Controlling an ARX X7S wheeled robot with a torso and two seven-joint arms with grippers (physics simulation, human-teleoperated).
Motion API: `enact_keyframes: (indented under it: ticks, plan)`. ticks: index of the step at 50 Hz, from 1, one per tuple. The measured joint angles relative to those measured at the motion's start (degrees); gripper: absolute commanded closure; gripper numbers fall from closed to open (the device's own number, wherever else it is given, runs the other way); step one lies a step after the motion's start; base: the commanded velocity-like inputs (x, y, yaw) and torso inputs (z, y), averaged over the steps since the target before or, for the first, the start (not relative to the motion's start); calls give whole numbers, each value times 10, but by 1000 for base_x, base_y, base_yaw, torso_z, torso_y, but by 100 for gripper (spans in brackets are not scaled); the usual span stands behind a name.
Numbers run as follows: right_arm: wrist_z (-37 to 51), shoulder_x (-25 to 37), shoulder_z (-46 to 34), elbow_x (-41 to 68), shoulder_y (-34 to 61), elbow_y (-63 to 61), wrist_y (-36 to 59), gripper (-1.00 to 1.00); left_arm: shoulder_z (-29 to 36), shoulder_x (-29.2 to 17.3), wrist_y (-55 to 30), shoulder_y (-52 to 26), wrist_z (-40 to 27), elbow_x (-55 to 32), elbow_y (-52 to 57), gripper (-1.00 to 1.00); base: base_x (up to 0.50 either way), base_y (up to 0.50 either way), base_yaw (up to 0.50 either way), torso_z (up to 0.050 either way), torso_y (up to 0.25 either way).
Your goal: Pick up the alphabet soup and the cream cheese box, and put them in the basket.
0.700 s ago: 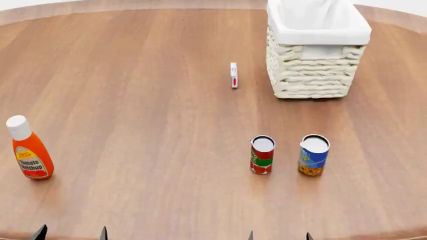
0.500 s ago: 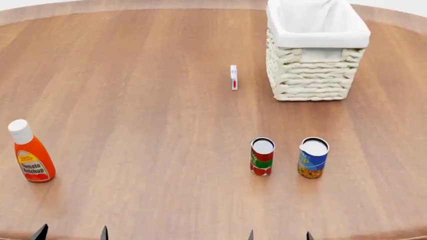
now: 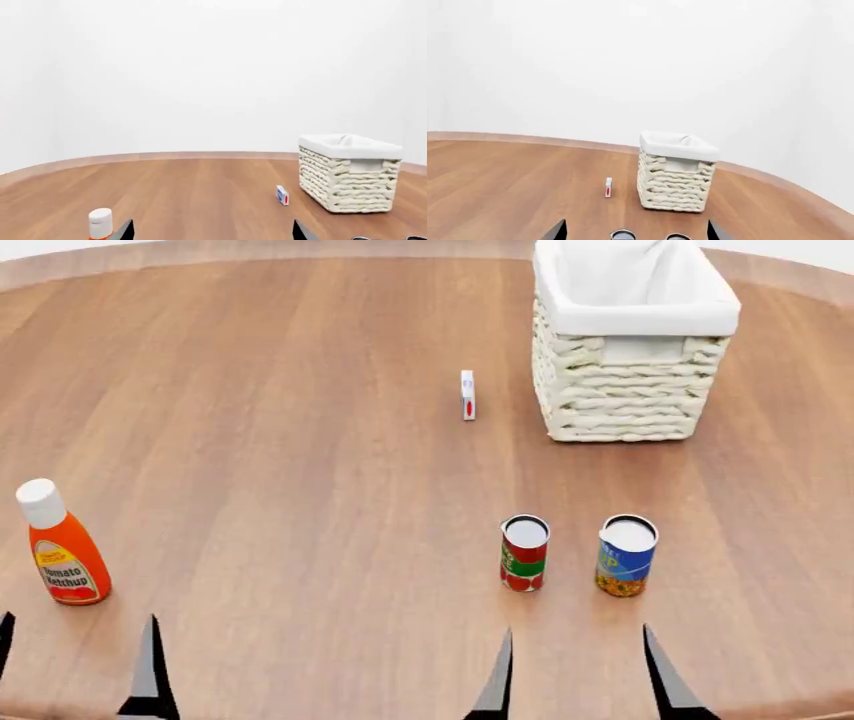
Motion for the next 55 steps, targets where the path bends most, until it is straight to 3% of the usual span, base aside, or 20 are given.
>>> enact_keyframes:
  ticks: [24,55]
  plan:
    - [16,32,-39,-70,-20,-267,61,-100,-11,-35,-4,29,-31,-16,247,-100,0,0,0,0,0]
    - [24,47,-51,-70,-27,-308,73,-100,0,-54,6,36,-53,-15,279,-100,100,0,0,0,0]
